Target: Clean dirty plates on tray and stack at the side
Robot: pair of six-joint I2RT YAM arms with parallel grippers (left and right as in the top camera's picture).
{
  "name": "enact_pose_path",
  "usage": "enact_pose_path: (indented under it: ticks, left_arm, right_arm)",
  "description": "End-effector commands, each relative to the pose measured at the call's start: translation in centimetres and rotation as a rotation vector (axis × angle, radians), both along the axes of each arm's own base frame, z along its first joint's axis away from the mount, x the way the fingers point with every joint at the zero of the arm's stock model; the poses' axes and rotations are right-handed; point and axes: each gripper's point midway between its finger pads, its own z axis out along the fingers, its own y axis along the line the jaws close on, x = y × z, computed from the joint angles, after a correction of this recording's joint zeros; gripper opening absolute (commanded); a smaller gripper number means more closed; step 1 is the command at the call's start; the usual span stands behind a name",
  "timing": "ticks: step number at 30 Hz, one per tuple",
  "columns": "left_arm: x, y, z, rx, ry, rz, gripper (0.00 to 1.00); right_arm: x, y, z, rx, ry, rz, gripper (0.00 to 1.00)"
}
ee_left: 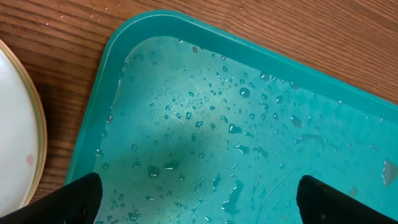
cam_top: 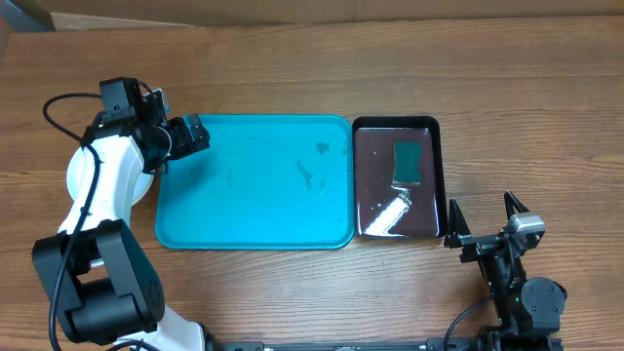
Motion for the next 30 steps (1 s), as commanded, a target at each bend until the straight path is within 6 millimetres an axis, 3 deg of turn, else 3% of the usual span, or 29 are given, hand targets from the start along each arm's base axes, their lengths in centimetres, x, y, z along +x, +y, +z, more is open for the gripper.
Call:
enact_pose_path:
  ticks: [1, 7, 10, 14, 15, 17, 23, 27, 30]
  left_arm:
    - [0.1, -0.3, -0.1, -0.002, -0.005, -0.023, 1.00]
    - [0.1, -0.2, 0.4, 0.004, -0.016, -0.023, 1.00]
    - [0.3, -0.9, 2.3, 0.016, -0.061, -0.040, 1.00]
    - [0.2, -3.4, 7.4, 0.063, -0.188, -0.095, 1.00]
    - [-0.3, -5.0, 10.7, 0.074, -0.274, -0.132, 1.00]
    - [-1.1, -6.4, 14.1, 0.084, -0.362, -0.161, 1.00]
    - [-5.2, -7.9, 23.1, 0.113, -0.610, -0.188, 1.00]
    - [-8.3, -8.0, 26.5, 0.132, -0.723, -0.182, 1.00]
    - [-11.0, -7.8, 26.6, 0.147, -0.751, -0.169, 1.00]
  right_arm:
    - [0.0, -0.1, -0.1, -0.004, -0.006, -0.007, 1.00]
    - [0.0, -0.1, -0.1, -0.004, -0.006, -0.007, 1.00]
    - [0.0, -0.1, -0.1, -0.004, -0.006, -0.007, 1.00]
    - [0.0, -0.1, -0.1, -0.004, -0.006, -0.007, 1.00]
    - [0.0, -0.1, -0.1, -0.004, -0.006, -0.007, 1.00]
    - [0.0, -0.1, -0.1, -0.004, -0.006, -0.007, 1.00]
    - [0.0, -0.1, -0.1, -0.004, -0.006, -0.007, 1.00]
    - [0.0, -0.1, -0.1, -0.004, -0.006, -0.007, 1.00]
    - [0.0, -0.1, -0.1, -0.004, -0.006, -0.007, 1.00]
